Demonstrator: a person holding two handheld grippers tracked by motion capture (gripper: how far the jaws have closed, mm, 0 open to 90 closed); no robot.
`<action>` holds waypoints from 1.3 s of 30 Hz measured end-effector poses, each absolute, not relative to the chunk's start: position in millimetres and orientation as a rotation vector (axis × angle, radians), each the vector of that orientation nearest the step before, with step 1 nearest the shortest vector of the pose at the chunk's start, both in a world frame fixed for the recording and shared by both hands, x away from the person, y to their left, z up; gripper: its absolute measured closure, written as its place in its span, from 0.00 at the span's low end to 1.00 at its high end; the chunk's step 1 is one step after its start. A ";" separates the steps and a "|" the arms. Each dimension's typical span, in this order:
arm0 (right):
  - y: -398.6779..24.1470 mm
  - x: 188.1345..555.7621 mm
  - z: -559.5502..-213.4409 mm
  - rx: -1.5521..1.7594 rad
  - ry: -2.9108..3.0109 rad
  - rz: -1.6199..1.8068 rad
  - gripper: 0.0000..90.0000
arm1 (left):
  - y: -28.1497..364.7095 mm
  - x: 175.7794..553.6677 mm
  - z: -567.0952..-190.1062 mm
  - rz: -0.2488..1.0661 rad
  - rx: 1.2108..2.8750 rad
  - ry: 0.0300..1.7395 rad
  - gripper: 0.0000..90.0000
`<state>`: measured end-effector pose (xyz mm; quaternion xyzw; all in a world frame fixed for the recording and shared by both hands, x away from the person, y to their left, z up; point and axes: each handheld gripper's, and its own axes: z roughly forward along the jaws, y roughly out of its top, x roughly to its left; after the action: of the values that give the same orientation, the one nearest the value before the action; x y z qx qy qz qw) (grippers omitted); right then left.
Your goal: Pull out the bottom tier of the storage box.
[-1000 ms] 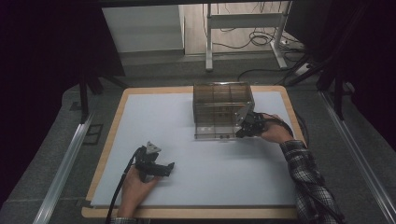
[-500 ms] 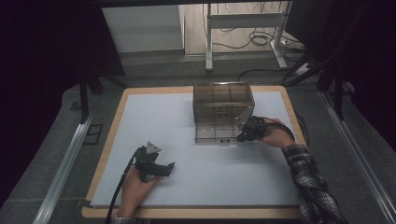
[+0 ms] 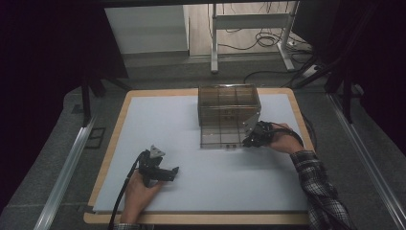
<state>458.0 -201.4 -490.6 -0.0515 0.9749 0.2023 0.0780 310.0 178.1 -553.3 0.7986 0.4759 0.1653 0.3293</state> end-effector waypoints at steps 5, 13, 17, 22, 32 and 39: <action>-200.8 454.1 -488.8 -0.144 2.906 0.623 0.86 | 178.1 310.0 -553.3 0.432 2.089 1.245 0.00; -200.0 450.6 -486.7 -0.125 2.895 0.655 0.81 | 178.1 310.0 -553.3 0.433 2.089 1.245 0.00; -200.6 447.9 -485.4 -0.100 2.886 0.668 0.78 | 178.1 310.0 -553.3 0.433 2.089 1.245 0.00; -201.4 444.1 -482.1 -0.079 2.860 0.673 0.76 | 178.1 310.0 -553.3 0.432 2.089 1.245 0.00; -200.7 434.0 -480.5 -0.072 2.840 0.680 0.68 | 178.1 310.0 -553.3 0.433 2.089 1.245 0.00; -204.0 427.7 -479.2 -0.040 2.816 0.714 0.62 | 178.1 310.0 -553.3 0.432 2.089 1.245 0.00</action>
<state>427.7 -204.0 -479.2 -0.0138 0.9625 0.2439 0.1178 310.0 178.1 -553.3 0.7986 0.4760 0.1652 0.3292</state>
